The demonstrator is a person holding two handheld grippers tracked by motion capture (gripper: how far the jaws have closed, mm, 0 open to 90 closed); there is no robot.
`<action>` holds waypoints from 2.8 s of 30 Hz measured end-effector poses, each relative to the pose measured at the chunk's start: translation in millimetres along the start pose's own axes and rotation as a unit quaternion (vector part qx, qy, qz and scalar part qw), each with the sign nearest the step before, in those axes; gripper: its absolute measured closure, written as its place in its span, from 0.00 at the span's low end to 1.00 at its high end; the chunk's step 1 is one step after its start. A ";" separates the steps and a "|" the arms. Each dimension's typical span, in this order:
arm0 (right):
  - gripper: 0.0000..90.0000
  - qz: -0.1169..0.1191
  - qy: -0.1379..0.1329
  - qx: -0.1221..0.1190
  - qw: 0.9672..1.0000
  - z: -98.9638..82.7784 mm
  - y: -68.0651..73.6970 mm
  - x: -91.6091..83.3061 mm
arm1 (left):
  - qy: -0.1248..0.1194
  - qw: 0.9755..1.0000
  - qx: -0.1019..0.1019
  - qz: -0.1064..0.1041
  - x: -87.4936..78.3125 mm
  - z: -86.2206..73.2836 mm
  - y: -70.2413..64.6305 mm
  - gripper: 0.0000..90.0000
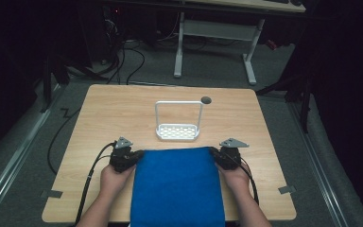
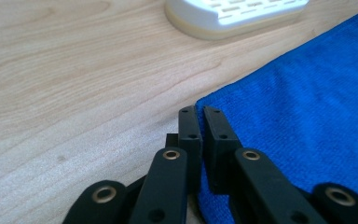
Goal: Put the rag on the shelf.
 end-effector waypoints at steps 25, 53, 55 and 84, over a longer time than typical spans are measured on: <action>0.98 -0.023 -0.103 -0.024 0.994 27.0 13.1 -47.1 | -0.112 0.993 0.008 -0.023 -52.9 22.7 -25.5 0.97; 0.98 -0.067 -0.211 -0.035 0.975 91.8 1.8 -87.4 | -0.213 0.975 0.041 -0.038 -97.1 75.4 -57.0 0.97; 0.98 -0.070 -0.219 -0.033 0.973 98.7 0.1 -92.5 | -0.223 0.973 0.042 -0.039 -101.0 83.5 -60.1 0.97; 0.98 -0.099 -0.304 -0.055 0.946 188.3 -22.6 -142.2 | -0.308 0.947 0.087 -0.024 -152.6 170.3 -80.1 0.98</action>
Point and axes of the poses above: each handheld gripper's, and its own axes: x roughly forward along the jaws, z roughly out of its top, y roughly to its left, the point moved 6 cm from there along x, roughly forward along the jaws, and after that the axes turned 14 degrees about -x, right-handed, at the moved point
